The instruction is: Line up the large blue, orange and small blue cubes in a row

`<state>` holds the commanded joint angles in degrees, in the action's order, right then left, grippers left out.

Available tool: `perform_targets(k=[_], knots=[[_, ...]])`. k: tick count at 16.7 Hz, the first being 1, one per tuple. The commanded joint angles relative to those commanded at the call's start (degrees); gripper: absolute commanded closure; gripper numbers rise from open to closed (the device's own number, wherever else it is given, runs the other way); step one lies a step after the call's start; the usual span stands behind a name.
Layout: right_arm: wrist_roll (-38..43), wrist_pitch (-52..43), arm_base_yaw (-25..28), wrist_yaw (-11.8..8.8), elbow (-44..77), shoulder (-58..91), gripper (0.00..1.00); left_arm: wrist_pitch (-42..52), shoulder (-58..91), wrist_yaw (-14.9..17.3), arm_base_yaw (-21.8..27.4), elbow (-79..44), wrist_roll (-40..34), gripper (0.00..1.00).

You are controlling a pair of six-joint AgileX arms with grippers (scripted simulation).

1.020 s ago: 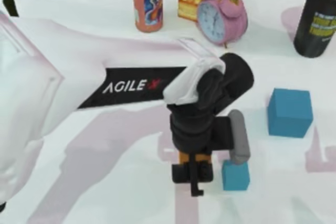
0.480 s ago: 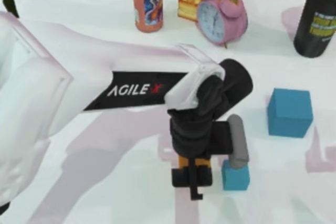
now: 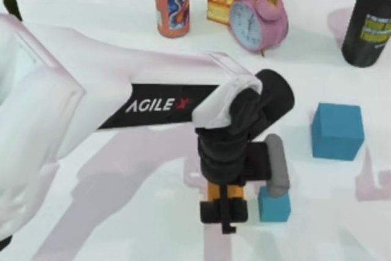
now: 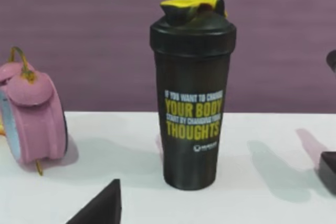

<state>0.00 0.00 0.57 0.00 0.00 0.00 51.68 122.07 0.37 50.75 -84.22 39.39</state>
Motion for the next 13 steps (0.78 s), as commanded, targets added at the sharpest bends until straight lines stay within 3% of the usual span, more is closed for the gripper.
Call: perform_targets(k=[2, 13], knots=[[0.0, 0.0, 0.0, 0.0, 0.0, 0.0, 0.0, 0.0, 0.0, 0.0, 0.0, 0.0, 0.0, 0.0], [0.0, 0.0, 0.0, 0.0, 0.0, 0.0, 0.0, 2.37, -0.75, -0.07, -0.27, -1.97, 0.02, 0.0]])
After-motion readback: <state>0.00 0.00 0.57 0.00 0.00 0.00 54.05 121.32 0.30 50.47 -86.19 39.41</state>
